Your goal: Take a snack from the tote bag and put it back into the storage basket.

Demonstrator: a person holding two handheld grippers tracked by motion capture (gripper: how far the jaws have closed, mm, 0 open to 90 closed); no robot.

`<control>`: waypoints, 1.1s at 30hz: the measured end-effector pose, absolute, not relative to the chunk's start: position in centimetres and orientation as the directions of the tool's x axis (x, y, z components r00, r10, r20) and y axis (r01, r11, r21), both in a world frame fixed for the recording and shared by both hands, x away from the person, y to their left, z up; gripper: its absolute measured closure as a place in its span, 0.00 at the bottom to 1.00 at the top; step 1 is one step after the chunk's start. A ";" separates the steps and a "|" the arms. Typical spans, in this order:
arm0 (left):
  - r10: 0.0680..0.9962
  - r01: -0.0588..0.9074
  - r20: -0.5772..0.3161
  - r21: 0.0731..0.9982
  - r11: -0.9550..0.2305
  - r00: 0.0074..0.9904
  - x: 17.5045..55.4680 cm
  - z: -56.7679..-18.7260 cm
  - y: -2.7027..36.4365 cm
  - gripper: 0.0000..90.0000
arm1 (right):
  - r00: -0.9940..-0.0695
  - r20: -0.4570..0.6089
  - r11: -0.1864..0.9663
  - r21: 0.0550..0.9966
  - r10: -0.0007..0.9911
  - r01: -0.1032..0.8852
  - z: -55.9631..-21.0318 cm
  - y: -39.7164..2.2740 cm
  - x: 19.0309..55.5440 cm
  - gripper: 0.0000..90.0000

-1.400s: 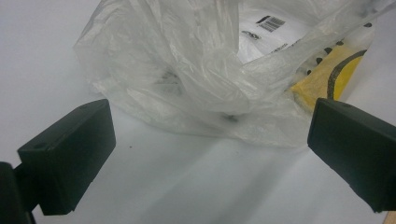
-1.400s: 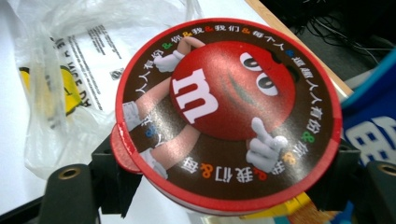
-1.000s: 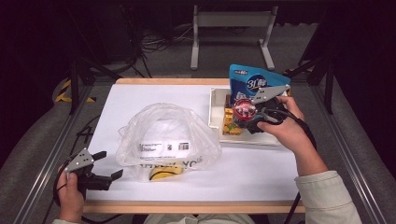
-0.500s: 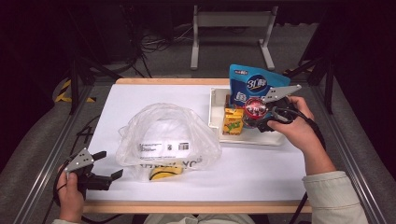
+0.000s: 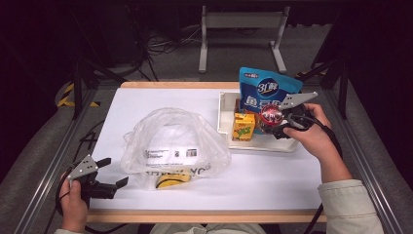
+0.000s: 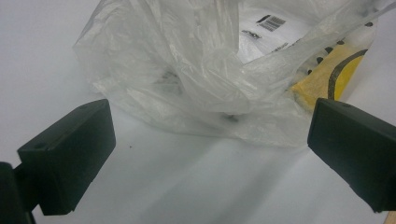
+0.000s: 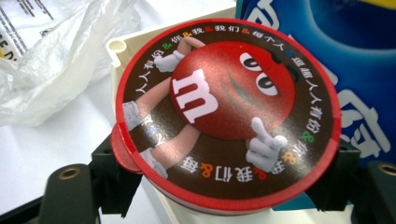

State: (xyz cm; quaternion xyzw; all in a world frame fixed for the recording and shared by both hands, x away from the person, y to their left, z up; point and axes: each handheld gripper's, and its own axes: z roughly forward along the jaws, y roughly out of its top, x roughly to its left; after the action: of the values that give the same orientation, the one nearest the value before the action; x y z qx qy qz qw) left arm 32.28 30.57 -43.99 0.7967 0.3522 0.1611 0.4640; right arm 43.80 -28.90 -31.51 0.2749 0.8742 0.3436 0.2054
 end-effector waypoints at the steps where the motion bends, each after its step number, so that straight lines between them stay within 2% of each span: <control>1: 0.711 0.412 -0.071 0.853 -0.320 0.699 32.3 -44.0 30.6 0.02 | -0.765 -0.168 0.611 0.715 0.622 0.340 -31.7 -29.0 43.9 0.28; 33: 0.708 0.410 -0.066 0.852 -0.327 0.703 32.3 -44.0 30.6 0.02 | -0.766 -0.118 0.621 0.669 0.632 0.409 -36.9 -30.7 45.4 0.28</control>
State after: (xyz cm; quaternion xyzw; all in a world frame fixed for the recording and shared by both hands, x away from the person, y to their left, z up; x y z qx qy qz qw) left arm 32.32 30.56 -43.98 0.7984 0.3501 0.1615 0.4625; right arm 45.40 -30.69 -36.85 0.2945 0.8833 0.3207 0.1737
